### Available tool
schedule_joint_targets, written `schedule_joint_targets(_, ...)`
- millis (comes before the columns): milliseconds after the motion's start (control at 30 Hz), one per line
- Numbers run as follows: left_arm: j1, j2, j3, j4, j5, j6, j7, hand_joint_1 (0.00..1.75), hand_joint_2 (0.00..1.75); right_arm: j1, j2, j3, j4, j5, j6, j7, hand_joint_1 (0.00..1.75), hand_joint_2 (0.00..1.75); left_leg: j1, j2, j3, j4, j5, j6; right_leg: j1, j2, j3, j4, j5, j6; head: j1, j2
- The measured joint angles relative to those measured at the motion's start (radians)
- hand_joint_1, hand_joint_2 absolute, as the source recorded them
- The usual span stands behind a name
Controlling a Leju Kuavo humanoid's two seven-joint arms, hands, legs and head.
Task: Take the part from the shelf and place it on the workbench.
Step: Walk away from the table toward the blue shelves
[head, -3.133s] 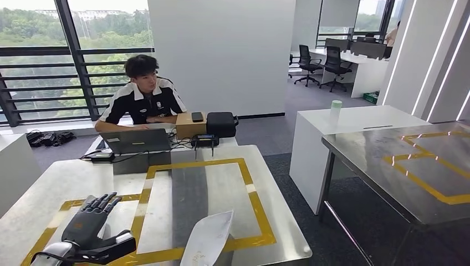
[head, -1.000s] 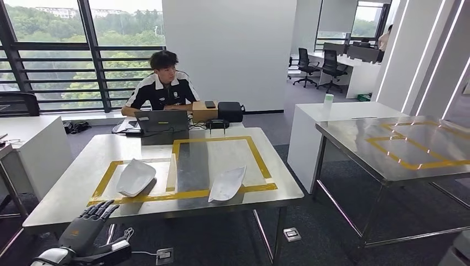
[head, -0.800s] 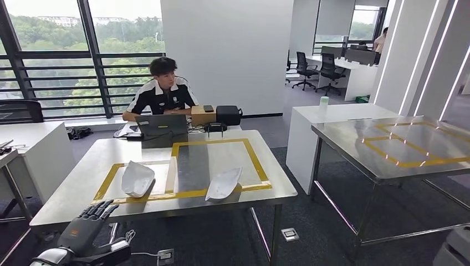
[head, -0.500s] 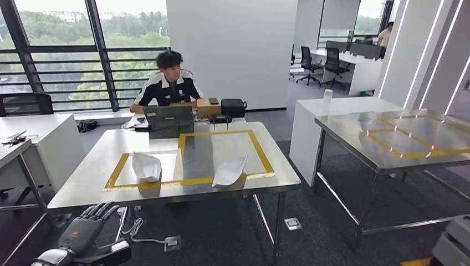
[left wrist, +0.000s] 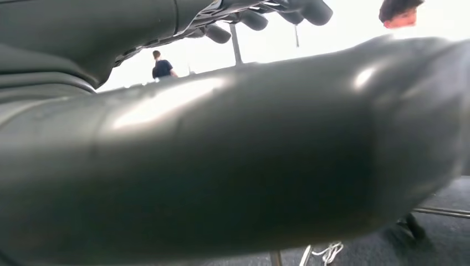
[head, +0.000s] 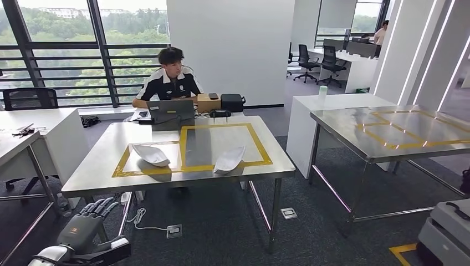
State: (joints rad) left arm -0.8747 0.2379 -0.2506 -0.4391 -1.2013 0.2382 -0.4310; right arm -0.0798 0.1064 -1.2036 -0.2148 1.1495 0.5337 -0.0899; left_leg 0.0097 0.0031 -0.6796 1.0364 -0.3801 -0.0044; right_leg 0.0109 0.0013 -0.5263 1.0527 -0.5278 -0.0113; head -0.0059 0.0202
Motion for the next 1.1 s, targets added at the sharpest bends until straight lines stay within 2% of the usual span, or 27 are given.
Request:
schedule_joint_targets(33,-0.001,0.000,0.000,-0.001,0.000,0.000,0.000,0.00,0.00,-0.001,0.000,0.000,0.000,0.000,0.000,0.000,0.00,0.00,0.002,0.001,0.001,-0.004,0.009,-0.007,0.004,0.000,0.009,-0.022,-0.008,-0.005,0.000,0.000)
schedule_joint_targets(100,-0.002,0.000,0.000,-0.001,0.000,0.000,0.000,0.00,0.00,-0.001,0.000,0.000,0.000,0.000,0.000,-0.001,0.00,0.00,0.004,0.002,0.001,-0.011,0.022,-0.020,0.005,-0.001,0.000,-0.031,0.008,-0.018,-0.001,0.000)
schedule_joint_targets(133,-0.002,0.000,0.000,-0.001,0.000,-0.001,0.000,0.00,0.00,-0.001,0.000,0.000,0.000,0.001,-0.001,-0.001,0.00,0.00,0.004,0.001,-0.004,-0.005,0.009,-0.025,0.005,-0.003,-0.007,-0.034,0.021,-0.024,-0.001,0.000)
schedule_joint_targets(167,-0.002,0.000,0.000,-0.001,0.000,-0.001,0.000,0.00,0.00,-0.001,0.001,0.000,0.000,0.001,-0.001,-0.001,0.00,0.00,0.004,0.000,-0.014,0.018,-0.024,-0.029,0.003,-0.005,-0.016,-0.038,0.035,-0.031,-0.001,-0.001)
schedule_joint_targets(200,-0.002,0.001,0.000,-0.001,0.000,-0.002,0.000,0.00,0.00,-0.001,0.001,0.000,0.000,0.001,-0.001,-0.001,0.00,0.00,0.005,-0.002,-0.027,0.061,-0.073,-0.032,0.002,-0.007,-0.026,-0.041,0.048,-0.036,-0.002,-0.001)
schedule_joint_targets(267,-0.001,0.001,0.000,-0.001,0.000,-0.004,-0.001,0.00,0.00,-0.001,0.001,0.000,0.000,0.001,-0.001,-0.001,0.00,0.00,0.005,-0.003,-0.052,0.183,-0.166,-0.038,0.005,-0.008,-0.055,-0.041,0.074,-0.042,-0.002,-0.001)
schedule_joint_targets(300,0.000,0.001,0.000,0.000,0.000,-0.005,-0.002,0.00,0.00,-0.001,0.001,0.000,0.000,0.001,-0.001,-0.001,0.00,0.00,0.004,-0.003,-0.056,0.236,-0.182,-0.039,0.006,-0.009,-0.070,-0.040,0.086,-0.043,-0.002,-0.001)
schedule_joint_targets(333,0.001,0.000,0.000,0.000,0.000,-0.007,-0.003,0.00,0.00,0.000,0.001,0.000,0.000,0.001,-0.001,-0.001,0.00,0.00,0.004,-0.003,-0.047,0.263,-0.174,-0.039,0.008,-0.009,-0.088,-0.039,0.099,-0.043,-0.002,-0.001)
schedule_joint_targets(367,0.002,-0.001,0.000,0.000,0.000,-0.009,-0.003,0.00,0.00,0.000,0.001,0.000,0.000,0.001,-0.001,-0.001,0.00,0.00,0.003,-0.003,-0.024,0.258,-0.151,-0.036,0.009,-0.009,-0.106,-0.038,0.112,-0.043,-0.002,-0.001)
schedule_joint_targets(400,0.001,-0.002,0.000,0.000,0.000,-0.010,-0.003,0.00,0.00,-0.001,0.002,0.000,0.000,0.001,-0.001,-0.001,0.00,0.00,0.001,-0.003,0.016,0.219,-0.127,-0.031,0.011,-0.009,-0.122,-0.037,0.125,-0.042,-0.002,-0.001)
schedule_joint_targets(433,-0.001,-0.003,0.000,-0.001,0.000,-0.011,-0.003,0.00,0.00,-0.001,0.003,0.000,0.000,0.000,-0.001,-0.001,0.00,0.00,-0.003,-0.002,0.071,0.155,-0.123,-0.024,0.012,-0.009,-0.137,-0.034,0.136,-0.041,-0.002,-0.001)
schedule_joint_targets(467,-0.003,-0.004,0.000,-0.003,0.000,-0.011,-0.004,0.00,0.00,0.000,0.005,0.000,0.000,0.000,-0.001,-0.001,0.00,0.00,-0.007,-0.001,0.124,0.084,-0.132,-0.018,0.014,-0.009,-0.147,-0.031,0.145,-0.038,-0.002,-0.001)
schedule_joint_targets(500,-0.006,-0.005,0.000,-0.006,0.000,-0.011,-0.005,0.00,0.00,0.000,0.006,0.000,0.000,0.000,-0.001,-0.001,0.00,0.00,-0.011,0.000,0.161,0.029,-0.147,-0.013,0.014,-0.010,-0.152,-0.029,0.154,-0.034,-0.002,-0.001)
schedule_joint_targets(533,-0.009,-0.006,0.000,-0.008,0.001,-0.011,-0.007,0.00,0.00,0.000,0.008,0.000,0.000,-0.001,-0.002,-0.001,0.00,0.00,-0.014,0.000,0.182,-0.005,-0.160,-0.010,0.012,-0.011,-0.154,-0.029,0.162,-0.029,-0.002,-0.001)
schedule_joint_targets(600,-0.012,-0.007,0.000,-0.009,0.005,-0.010,-0.012,0.00,0.00,0.002,0.008,0.000,0.000,-0.001,-0.003,-0.001,0.00,0.00,-0.017,0.002,0.178,-0.021,-0.150,-0.003,0.007,-0.011,-0.156,-0.032,0.176,-0.016,-0.002,-0.001)
schedule_joint_targets(633,-0.014,-0.007,0.000,-0.009,0.006,-0.010,-0.015,0.00,0.00,0.003,0.009,0.000,0.000,-0.001,-0.003,-0.001,0.00,0.00,-0.016,0.004,0.175,-0.025,-0.141,0.004,0.005,-0.008,-0.160,-0.027,0.169,-0.009,-0.002,-0.001)
schedule_joint_targets(667,-0.015,-0.009,0.000,-0.009,0.006,-0.010,-0.018,0.00,0.00,0.004,0.009,0.000,0.000,-0.001,-0.001,-0.001,0.00,0.00,-0.013,0.005,0.168,-0.028,-0.128,0.012,0.004,-0.006,-0.170,-0.007,0.142,-0.002,-0.002,-0.001)
schedule_joint_targets(700,-0.017,-0.010,0.000,-0.009,0.006,-0.010,-0.020,0.00,0.00,0.005,0.010,0.000,0.000,-0.002,0.001,-0.001,0.00,0.00,-0.010,0.006,0.157,-0.030,-0.114,0.018,0.001,-0.003,-0.184,0.030,0.098,0.005,-0.002,-0.002)
schedule_joint_targets(767,-0.018,-0.014,0.000,-0.011,0.006,-0.011,-0.022,0.00,0.00,0.005,0.010,0.000,0.000,-0.005,0.006,-0.002,0.00,0.00,-0.008,0.006,0.127,-0.030,-0.088,0.023,-0.008,-0.001,-0.217,0.150,-0.004,0.017,-0.002,-0.001)
schedule_joint_targets(800,-0.017,-0.016,0.000,-0.011,0.006,-0.013,-0.024,0.00,0.00,0.005,0.010,-0.001,0.000,-0.006,0.006,-0.003,0.00,0.00,-0.007,0.006,0.110,-0.029,-0.076,0.021,-0.013,-0.001,-0.227,0.209,-0.028,0.022,-0.002,-0.001)
schedule_joint_targets(833,-0.017,-0.017,0.000,-0.011,0.006,-0.016,-0.027,0.00,0.00,0.005,0.010,-0.001,0.000,-0.007,0.006,-0.003,0.00,0.00,-0.005,0.006,0.093,-0.028,-0.065,0.018,-0.018,-0.002,-0.228,0.249,-0.026,0.028,-0.002,-0.001)
schedule_joint_targets(867,-0.017,-0.018,0.000,-0.011,0.007,-0.020,-0.031,0.00,0.00,0.005,0.010,-0.002,0.000,-0.008,0.006,-0.003,0.00,0.00,-0.002,0.006,0.076,-0.027,-0.054,0.014,-0.023,-0.002,-0.214,0.260,0.000,0.033,-0.002,-0.001)
schedule_joint_targets(900,-0.017,-0.018,0.000,-0.011,0.008,-0.023,-0.035,0.00,0.00,0.006,0.010,-0.002,0.000,-0.008,0.006,-0.004,0.00,0.00,0.002,0.006,0.061,-0.025,-0.044,0.008,-0.027,-0.002,-0.187,0.240,0.034,0.038,-0.002,-0.001)
schedule_joint_targets(933,-0.017,-0.018,0.000,-0.011,0.011,-0.024,-0.039,0.00,0.00,0.006,0.010,-0.003,0.000,-0.008,0.006,-0.004,0.00,0.00,0.005,0.006,0.047,-0.022,-0.034,0.001,-0.032,-0.002,-0.142,0.190,0.055,0.042,-0.002,-0.001)
schedule_joint_targets(967,-0.017,-0.019,0.000,-0.012,0.015,-0.024,-0.043,0.00,0.00,0.006,0.010,-0.004,0.000,-0.008,0.006,-0.004,0.00,0.00,0.008,0.006,0.035,-0.017,-0.027,-0.006,-0.034,-0.001,-0.091,0.123,0.055,0.045,-0.002,-0.001)
schedule_joint_targets(1033,-0.019,-0.018,0.000,-0.014,0.021,-0.024,-0.048,0.00,0.00,0.004,0.010,-0.004,0.000,-0.009,0.006,-0.005,0.00,0.00,0.009,0.007,0.021,-0.010,-0.015,-0.023,-0.030,0.001,-0.018,0.012,0.013,0.035,-0.002,-0.001)
schedule_joint_targets(1100,-0.021,-0.018,0.000,-0.014,0.026,-0.023,-0.052,0.00,0.00,0.005,0.011,-0.004,0.000,-0.009,0.006,-0.005,0.00,0.00,0.010,0.009,0.019,-0.013,-0.006,-0.036,-0.025,0.001,-0.004,-0.023,-0.005,0.018,-0.002,-0.001)
